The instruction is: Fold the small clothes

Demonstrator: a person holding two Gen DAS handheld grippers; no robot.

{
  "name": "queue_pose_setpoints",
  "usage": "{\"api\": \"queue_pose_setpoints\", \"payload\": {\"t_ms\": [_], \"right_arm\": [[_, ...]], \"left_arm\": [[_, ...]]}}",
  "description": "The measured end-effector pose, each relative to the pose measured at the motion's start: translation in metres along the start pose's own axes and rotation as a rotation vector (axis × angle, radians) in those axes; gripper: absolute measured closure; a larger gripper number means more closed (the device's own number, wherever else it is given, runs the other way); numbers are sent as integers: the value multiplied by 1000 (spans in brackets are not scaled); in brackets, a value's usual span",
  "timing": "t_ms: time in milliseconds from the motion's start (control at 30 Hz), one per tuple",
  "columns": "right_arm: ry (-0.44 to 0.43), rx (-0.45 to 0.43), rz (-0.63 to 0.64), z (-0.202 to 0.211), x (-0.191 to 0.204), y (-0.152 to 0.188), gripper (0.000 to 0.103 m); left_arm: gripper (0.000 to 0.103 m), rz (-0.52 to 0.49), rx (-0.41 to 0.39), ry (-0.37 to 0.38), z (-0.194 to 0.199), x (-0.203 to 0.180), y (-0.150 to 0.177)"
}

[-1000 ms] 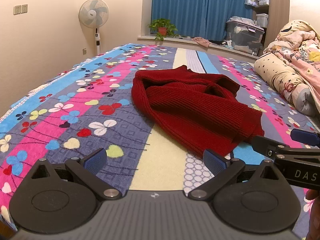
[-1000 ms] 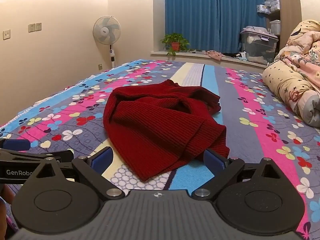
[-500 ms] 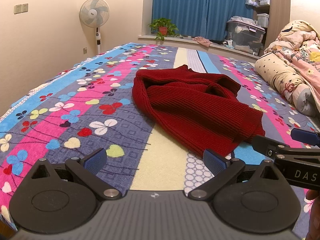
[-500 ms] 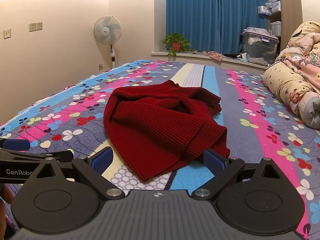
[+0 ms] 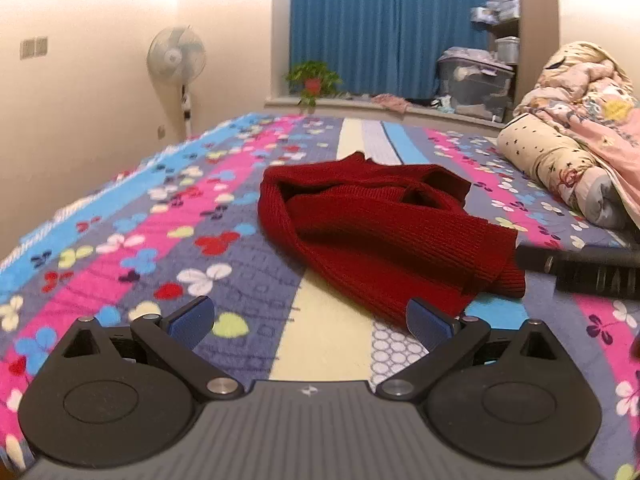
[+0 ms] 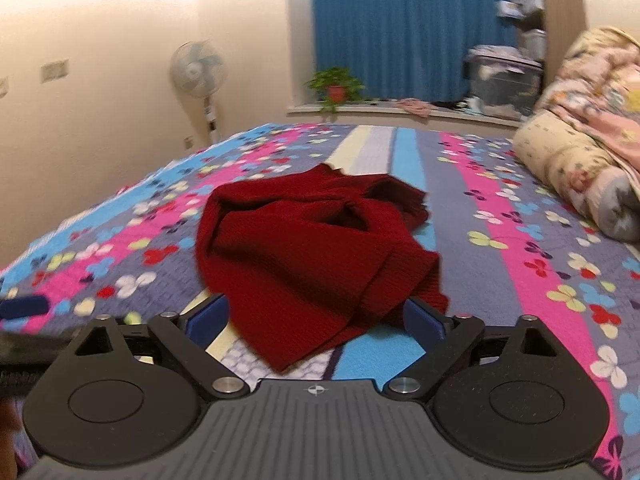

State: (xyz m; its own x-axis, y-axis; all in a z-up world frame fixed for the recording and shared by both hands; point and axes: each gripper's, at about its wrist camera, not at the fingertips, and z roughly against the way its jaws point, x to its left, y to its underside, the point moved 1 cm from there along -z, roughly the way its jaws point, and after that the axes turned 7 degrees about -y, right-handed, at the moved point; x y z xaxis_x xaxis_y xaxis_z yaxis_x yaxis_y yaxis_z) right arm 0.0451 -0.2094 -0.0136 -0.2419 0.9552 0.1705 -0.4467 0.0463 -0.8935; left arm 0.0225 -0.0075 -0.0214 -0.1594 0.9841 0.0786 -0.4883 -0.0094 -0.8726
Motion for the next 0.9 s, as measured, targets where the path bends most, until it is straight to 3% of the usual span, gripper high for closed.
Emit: {"api": "queue_pose_setpoints", "payload": {"t_ms": [167, 400, 533, 633, 800, 833, 867, 900], "right_arm": [[51, -2, -74, 1, -26, -15, 20], [34, 36, -167, -5, -43, -27, 21], [17, -41, -148, -2, -52, -33, 21], [9, -48, -156, -3, -61, -36, 20], [17, -5, -185, -13, -72, -39, 20], [12, 1, -190, -15, -74, -39, 20], [8, 13, -197, -17, -75, -39, 20], [10, 18, -197, -18, -75, -39, 20]], "left_arm": [[17, -18, 26, 2, -28, 0, -7], [17, 86, 110, 11, -107, -13, -17], [14, 165, 181, 10, -152, -32, -19], [14, 211, 219, 5, -175, -49, -19], [16, 157, 271, -3, -203, -79, -14], [27, 138, 264, -11, -204, -82, -15], [49, 129, 265, -3, -205, -83, -17], [63, 128, 272, 14, -205, -80, -19]]}}
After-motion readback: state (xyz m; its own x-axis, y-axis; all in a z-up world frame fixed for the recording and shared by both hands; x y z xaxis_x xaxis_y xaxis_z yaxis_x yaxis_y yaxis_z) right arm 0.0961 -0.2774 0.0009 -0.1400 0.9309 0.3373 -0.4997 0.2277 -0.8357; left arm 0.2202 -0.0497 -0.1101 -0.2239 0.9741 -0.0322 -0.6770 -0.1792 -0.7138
